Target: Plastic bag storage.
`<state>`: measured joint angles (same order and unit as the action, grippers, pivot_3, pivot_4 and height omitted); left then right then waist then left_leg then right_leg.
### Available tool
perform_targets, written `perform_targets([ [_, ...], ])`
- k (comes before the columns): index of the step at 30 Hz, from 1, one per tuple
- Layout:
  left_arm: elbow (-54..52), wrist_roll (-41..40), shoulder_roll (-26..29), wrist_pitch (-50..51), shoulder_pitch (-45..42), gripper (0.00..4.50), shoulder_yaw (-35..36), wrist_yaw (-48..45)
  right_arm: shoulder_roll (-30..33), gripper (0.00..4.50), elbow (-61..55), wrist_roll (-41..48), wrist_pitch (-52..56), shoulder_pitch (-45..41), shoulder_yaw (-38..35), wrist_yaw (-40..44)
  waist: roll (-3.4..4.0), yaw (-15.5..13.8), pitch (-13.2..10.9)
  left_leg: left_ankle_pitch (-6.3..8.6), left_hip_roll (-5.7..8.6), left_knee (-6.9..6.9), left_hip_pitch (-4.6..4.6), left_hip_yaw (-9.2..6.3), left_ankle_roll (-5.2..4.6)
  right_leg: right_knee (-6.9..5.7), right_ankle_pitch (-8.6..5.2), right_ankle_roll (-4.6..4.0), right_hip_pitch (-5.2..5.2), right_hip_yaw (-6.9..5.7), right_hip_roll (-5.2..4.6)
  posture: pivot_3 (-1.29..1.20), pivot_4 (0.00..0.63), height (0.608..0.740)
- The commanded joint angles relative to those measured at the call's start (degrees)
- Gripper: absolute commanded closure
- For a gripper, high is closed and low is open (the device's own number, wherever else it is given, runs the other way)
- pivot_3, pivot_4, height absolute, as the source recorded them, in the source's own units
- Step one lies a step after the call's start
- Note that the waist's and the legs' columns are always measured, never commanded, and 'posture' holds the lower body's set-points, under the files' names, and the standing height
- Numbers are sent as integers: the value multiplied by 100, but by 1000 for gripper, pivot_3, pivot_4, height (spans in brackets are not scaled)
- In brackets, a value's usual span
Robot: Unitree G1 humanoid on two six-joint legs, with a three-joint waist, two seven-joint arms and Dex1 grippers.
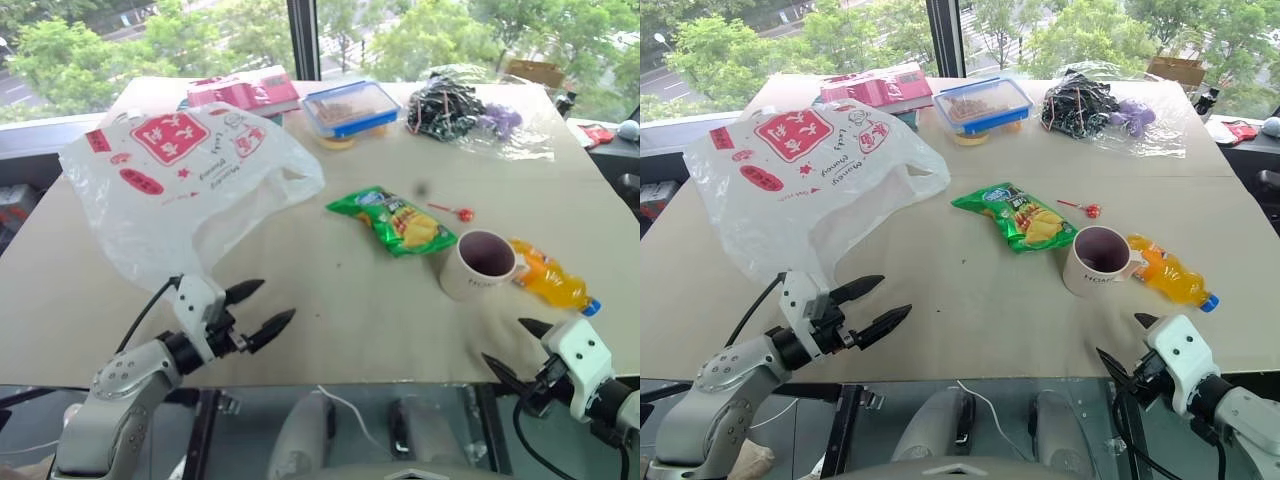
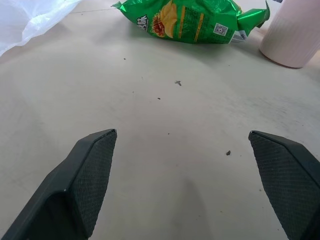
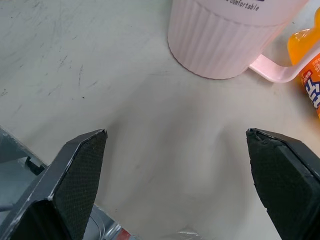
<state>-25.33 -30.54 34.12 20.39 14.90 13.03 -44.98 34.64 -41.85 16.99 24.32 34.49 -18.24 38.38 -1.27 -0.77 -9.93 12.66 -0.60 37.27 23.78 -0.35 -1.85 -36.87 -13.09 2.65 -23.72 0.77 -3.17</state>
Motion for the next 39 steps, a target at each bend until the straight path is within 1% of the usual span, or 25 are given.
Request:
perform_targets([
  [1, -168, -42, 45, -36, -124, 55, 94, 34, 31, 0, -207, 68, -124, 24, 1, 84, 0, -1, 0, 0, 0, 0, 0, 0, 0, 0, 0, 0, 0, 0, 0, 0, 150, 740],
  [15, -521, -272, -40, 266, -431, 55, 37, 402, 23, 0, -494, 226, -629, -352, 364, 351, 1, -2, 2, 0, 0, 0, 0, 3, -1, 0, 0, 0, 0, -10, 5, 0, 150, 740],
  [19, -727, -79, -72, 194, -537, 55, -54, 572, 91, 0, -680, 281, -913, -495, 559, 556, 1, -1, 2, 0, 1, 0, -1, 6, -1, 0, 1, 1, 0, -8, 6, 0, 150, 740],
  [23, -934, 582, -133, 103, -857, 55, -72, 1261, 173, 0, -917, 642, -931, -858, 720, 720, -1, -4, 3, 0, 1, 1, -2, 3, -2, 0, 1, 1, 1, -11, 15, 0, 150, 740],
  [24, -956, 893, -95, 110, -920, 55, -111, 1482, 200, 0, -934, 725, -896, -1009, 763, 738, -3, -1, 5, 0, 1, 1, -3, 4, -2, 0, 1, 1, 3, -10, 19, 0, 150, 740],
  [26, -976, 1705, 52, 207, -1026, 55, -226, 1999, 253, 0, -927, 843, -827, -1293, 844, 758, -5, 3, 5, 0, 2, 1, -6, 8, -2, 0, 2, 2, 4, -6, 32, 0, 150, 740],
  [28, -984, 2785, 256, 219, -1195, 55, -338, 2623, 293, 0, -839, 945, -750, -1647, 931, 738, -6, 0, 4, 0, 3, 1, -5, 9, -2, 0, 4, 0, 4, -6, 35, 0, 150, 740],
  [30, -1080, 3229, 451, 555, -1340, 55, -418, 2777, 329, 0, -773, 1017, -702, -1891, 1005, 749, -9, -2, 4, 0, 3, 1, -4, 5, -2, 0, 7, -5, 4, -8, 40, 0, 150, 740],
  [32, -1184, 3788, 612, 1130, -1570, 55, -550, 2999, 387, 0, -697, 1076, -681, -2117, 1072, 815, -9, -10, 3, 0, 3, 1, -4, 4, -2, 0, 13, -15, 4, -9, 41, 0, 150, 740],
  [34, -1155, 4226, 701, 1526, -1764, 55, -692, 3115, 421, 0, -606, 1071, -681, -2301, 1139, 829, -11, -9, 3, 0, 5, 1, -1, 2, -2, 0, 13, -15, 4, -11, 40, 0, 150, 740],
  [39, -971, 4706, 770, 2205, -2032, 55, -1012, 2984, 454, 0, -482, 982, -683, -2550, 1225, 723, -11, -2, 3, 0, 8, 0, -2, 4, -2, 0, 16, -19, 3, -8, 38, 0, 150, 740],
])
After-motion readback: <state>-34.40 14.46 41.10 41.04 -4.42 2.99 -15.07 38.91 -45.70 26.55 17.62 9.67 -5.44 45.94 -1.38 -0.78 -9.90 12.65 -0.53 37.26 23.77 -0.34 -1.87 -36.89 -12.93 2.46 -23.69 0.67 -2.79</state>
